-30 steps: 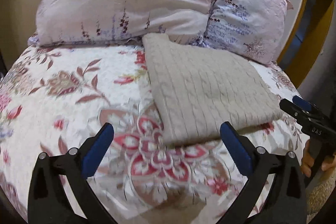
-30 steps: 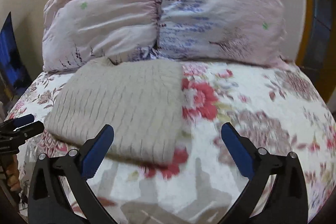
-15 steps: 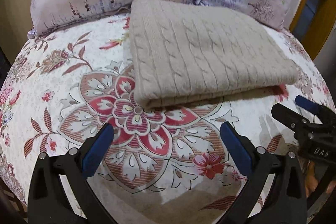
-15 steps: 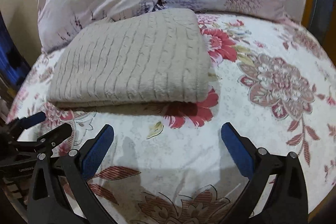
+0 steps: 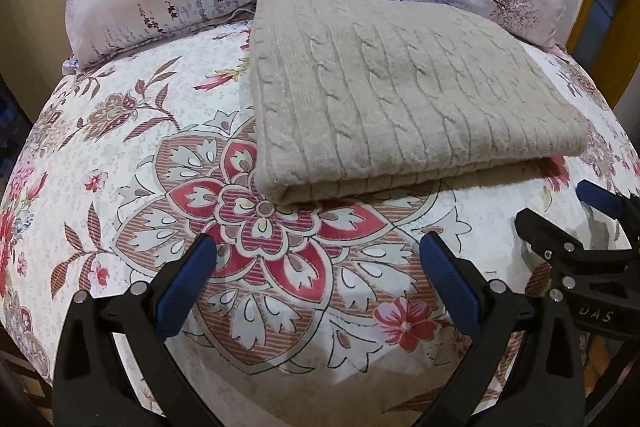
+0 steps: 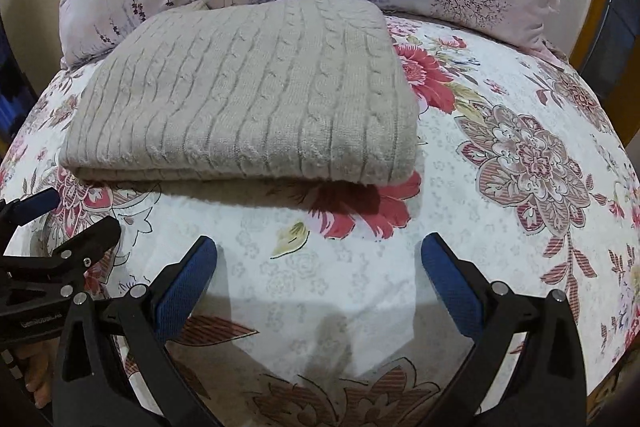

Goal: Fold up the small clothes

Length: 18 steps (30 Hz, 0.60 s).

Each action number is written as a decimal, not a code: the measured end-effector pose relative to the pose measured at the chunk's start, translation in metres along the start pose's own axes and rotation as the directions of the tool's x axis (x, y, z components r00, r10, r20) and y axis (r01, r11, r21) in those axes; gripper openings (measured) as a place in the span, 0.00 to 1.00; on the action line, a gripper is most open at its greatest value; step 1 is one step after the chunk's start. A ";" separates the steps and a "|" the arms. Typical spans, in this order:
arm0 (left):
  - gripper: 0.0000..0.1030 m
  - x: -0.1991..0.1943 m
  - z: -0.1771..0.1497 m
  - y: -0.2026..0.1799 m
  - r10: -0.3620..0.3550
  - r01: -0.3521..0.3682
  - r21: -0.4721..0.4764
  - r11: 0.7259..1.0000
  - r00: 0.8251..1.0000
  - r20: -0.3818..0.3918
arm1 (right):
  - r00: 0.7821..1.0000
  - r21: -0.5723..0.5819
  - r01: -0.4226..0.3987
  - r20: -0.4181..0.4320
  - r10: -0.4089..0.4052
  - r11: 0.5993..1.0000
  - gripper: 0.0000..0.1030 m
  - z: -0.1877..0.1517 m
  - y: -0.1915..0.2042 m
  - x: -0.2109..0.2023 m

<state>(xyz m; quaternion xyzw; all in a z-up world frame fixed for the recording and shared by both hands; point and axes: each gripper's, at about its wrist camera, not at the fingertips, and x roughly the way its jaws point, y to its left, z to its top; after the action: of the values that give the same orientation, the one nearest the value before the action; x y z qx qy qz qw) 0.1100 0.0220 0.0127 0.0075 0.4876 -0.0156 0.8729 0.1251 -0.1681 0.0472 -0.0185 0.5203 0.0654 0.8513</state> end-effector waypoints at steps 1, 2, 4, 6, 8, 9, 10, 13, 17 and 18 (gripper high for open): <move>0.98 0.000 0.000 0.000 0.003 -0.003 -0.005 1.000 1.000 0.000 | 1.000 -0.001 0.000 0.000 0.000 1.000 0.99 0.000 0.000 0.000; 0.98 0.000 0.001 0.000 0.004 -0.004 -0.005 1.000 1.000 -0.001 | 1.000 -0.001 0.000 0.000 0.000 1.000 0.99 0.000 0.000 0.000; 0.98 0.001 0.001 0.000 0.006 -0.006 -0.006 1.000 1.000 -0.002 | 1.000 -0.003 -0.001 0.001 0.001 1.000 0.99 0.000 -0.001 0.000; 0.98 0.001 0.001 0.000 0.006 -0.006 -0.005 1.000 1.000 -0.003 | 1.000 -0.003 0.000 0.003 0.000 1.000 0.99 0.000 -0.001 0.000; 0.98 0.001 0.001 0.000 0.006 -0.006 -0.005 1.000 1.000 -0.002 | 1.000 -0.003 0.000 0.004 0.000 1.000 0.99 0.000 0.000 0.000; 0.98 0.001 0.001 0.000 0.006 -0.006 -0.004 1.000 1.000 -0.002 | 1.000 -0.004 0.000 0.004 0.000 1.000 0.99 0.000 0.000 0.000; 0.98 0.001 0.000 -0.001 0.007 -0.007 -0.004 1.000 1.000 -0.002 | 1.000 -0.004 0.000 0.004 0.000 1.000 0.99 0.000 0.000 0.000; 0.98 0.001 0.000 -0.001 0.007 -0.007 -0.005 1.000 1.000 -0.001 | 1.000 -0.003 0.000 0.006 0.000 1.000 0.99 0.000 0.000 0.000; 0.98 0.001 0.000 -0.001 0.007 -0.007 -0.005 1.000 1.000 0.000 | 1.000 -0.003 0.001 0.006 -0.001 1.000 0.99 0.000 0.000 0.000; 0.98 0.001 0.000 -0.001 0.007 -0.007 -0.004 1.000 1.000 0.000 | 1.000 -0.003 0.001 0.006 -0.001 1.000 0.99 0.000 0.000 0.000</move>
<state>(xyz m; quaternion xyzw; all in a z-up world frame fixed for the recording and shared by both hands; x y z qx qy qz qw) 0.1107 0.0209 0.0122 0.0073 0.4874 -0.0114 0.8731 0.1246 -0.1681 0.0474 -0.0197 0.5177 0.0657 0.8528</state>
